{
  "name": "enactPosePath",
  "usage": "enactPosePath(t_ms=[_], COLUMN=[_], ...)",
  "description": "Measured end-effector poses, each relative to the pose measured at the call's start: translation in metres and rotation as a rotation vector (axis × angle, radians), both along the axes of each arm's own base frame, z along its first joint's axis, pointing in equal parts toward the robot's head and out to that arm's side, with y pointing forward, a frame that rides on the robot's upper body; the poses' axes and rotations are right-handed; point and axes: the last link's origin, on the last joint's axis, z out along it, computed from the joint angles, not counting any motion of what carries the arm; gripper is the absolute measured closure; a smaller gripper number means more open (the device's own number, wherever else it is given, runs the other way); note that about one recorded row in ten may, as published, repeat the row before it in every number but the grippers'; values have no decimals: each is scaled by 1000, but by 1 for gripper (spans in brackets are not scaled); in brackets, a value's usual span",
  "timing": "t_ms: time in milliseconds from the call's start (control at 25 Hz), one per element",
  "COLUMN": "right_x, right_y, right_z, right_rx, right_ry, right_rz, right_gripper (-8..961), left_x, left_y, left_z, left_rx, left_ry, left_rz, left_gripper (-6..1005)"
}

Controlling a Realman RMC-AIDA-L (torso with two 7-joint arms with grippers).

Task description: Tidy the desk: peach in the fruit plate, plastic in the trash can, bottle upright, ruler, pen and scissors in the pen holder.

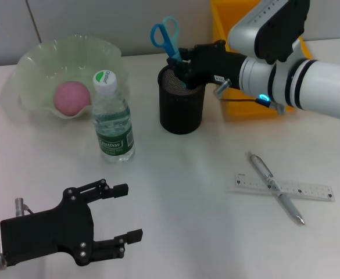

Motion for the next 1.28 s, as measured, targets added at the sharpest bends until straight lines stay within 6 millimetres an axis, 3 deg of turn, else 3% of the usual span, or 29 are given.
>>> enactPosePath(t_ms=[280,680,960,1280], right_x=[10,2,-8,-14], right_y=[-5,-17,-30,-47], right_z=[0,18,33,69], right_rx=[-3,49,26,-44], right_ry=[2,50,128,163], right_rz=[-23,2,11,13], right_gripper=[667,223,133,131], left_x=[0,-1,-1,-1], left_y=[0,-1,-1,-1], left_z=[0,0,0,0], left_rx=[0,-2,-3,-4], left_ry=[0,-1,-2,-2], left_rz=[-1,6,7,8], left_gripper=[202,202,201,202])
